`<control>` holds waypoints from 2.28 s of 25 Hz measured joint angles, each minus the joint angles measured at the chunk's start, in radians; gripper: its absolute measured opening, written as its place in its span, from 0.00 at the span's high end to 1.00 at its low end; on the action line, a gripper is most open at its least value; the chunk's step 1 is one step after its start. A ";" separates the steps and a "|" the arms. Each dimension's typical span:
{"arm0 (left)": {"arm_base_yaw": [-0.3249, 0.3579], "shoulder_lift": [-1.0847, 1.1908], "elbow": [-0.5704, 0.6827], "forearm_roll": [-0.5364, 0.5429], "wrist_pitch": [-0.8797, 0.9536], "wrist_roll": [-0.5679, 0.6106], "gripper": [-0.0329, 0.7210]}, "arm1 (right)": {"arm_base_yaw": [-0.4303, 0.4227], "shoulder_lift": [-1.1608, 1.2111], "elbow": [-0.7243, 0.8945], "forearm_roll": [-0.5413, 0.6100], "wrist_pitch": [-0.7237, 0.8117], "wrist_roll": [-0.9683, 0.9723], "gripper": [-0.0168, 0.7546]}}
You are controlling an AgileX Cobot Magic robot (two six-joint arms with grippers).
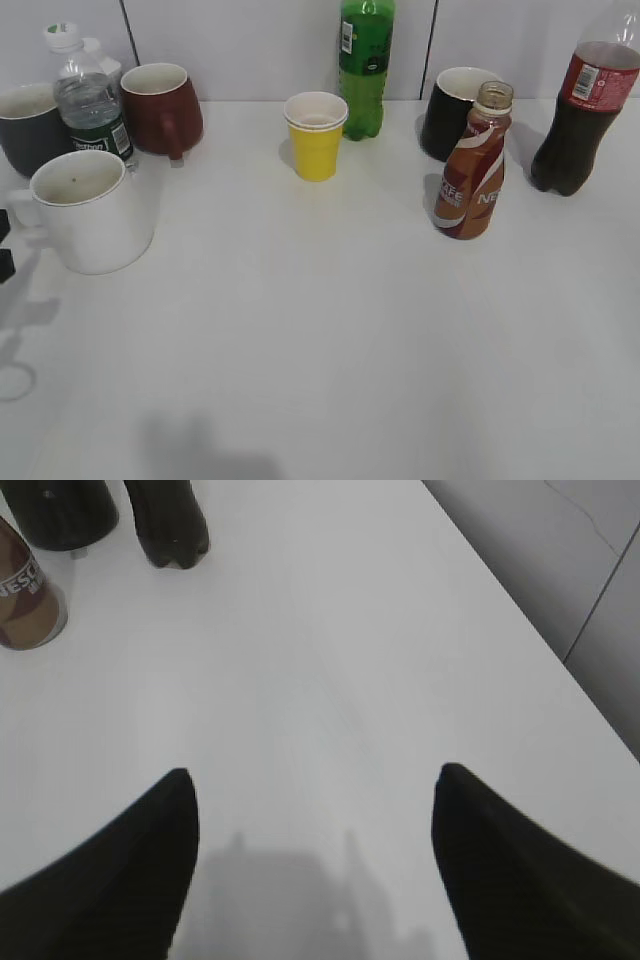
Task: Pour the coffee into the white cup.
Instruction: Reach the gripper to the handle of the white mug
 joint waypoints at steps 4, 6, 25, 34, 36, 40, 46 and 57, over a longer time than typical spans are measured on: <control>0.000 0.051 0.001 -0.001 -0.068 0.000 0.55 | 0.000 0.000 0.000 0.000 0.000 0.000 0.24; 0.000 0.086 0.001 -0.002 -0.099 0.000 0.53 | 0.000 0.000 0.000 0.000 0.000 0.000 0.24; 0.000 0.341 -0.006 -0.033 -0.393 -0.031 0.48 | 0.000 0.000 0.000 0.000 0.000 0.000 0.24; 0.059 0.385 -0.062 0.047 -0.367 -0.057 0.48 | 0.000 0.000 0.000 0.000 0.000 0.000 0.24; 0.084 0.406 -0.071 0.078 -0.378 -0.068 0.48 | 0.000 0.000 0.000 0.000 0.000 0.000 0.24; 0.128 0.449 -0.113 0.169 -0.385 -0.076 0.48 | 0.000 0.000 0.000 0.000 0.000 0.000 0.24; 0.159 0.511 -0.206 0.254 -0.385 -0.097 0.51 | 0.000 0.000 0.000 0.000 0.000 0.000 0.24; 0.160 0.562 -0.253 0.380 -0.433 -0.097 0.90 | 0.000 0.000 0.000 0.000 0.000 0.000 0.24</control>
